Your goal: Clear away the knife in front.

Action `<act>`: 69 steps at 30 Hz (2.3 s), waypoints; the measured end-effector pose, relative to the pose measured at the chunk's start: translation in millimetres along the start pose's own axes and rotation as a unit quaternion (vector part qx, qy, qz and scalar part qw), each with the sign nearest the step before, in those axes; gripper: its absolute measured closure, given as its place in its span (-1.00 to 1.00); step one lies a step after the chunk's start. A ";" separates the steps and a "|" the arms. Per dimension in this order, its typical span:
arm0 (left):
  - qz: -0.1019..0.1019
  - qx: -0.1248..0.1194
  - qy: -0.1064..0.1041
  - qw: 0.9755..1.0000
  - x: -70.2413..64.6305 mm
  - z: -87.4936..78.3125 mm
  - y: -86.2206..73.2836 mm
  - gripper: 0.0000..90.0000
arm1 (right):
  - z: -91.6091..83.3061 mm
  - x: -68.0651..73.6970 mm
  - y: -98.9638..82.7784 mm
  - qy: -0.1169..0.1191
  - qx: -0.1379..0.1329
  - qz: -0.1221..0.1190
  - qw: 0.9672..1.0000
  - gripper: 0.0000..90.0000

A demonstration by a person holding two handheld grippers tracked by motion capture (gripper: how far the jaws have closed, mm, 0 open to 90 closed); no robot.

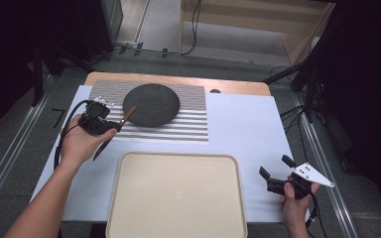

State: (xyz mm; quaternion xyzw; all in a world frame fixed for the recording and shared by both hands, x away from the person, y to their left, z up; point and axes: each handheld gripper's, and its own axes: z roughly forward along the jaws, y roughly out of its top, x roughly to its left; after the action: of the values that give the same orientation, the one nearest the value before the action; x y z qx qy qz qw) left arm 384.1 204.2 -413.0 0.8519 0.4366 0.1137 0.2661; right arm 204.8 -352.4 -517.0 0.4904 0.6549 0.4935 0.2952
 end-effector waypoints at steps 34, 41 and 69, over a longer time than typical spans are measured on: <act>0.018 -0.016 -0.061 0.998 -70.5 -5.0 -48.1 0.72 | 0.8 0.0 -0.1 0.003 0.003 -0.003 1.000 -1.00; 0.019 -0.015 -0.074 0.997 -82.8 -6.1 -57.6 0.72 | 0.7 -0.1 -0.1 0.004 0.003 -0.002 1.000 -1.00; -0.025 -0.002 -0.117 0.993 -98.6 22.0 -100.6 0.71 | 1.0 0.3 -0.2 0.004 0.005 -0.004 1.000 -1.00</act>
State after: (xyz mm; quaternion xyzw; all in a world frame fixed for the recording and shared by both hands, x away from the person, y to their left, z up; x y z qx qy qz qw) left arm 266.3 165.1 -483.1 0.8479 0.4231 0.0072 0.3194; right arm 205.5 -351.7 -517.4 0.4871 0.6605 0.4913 0.2918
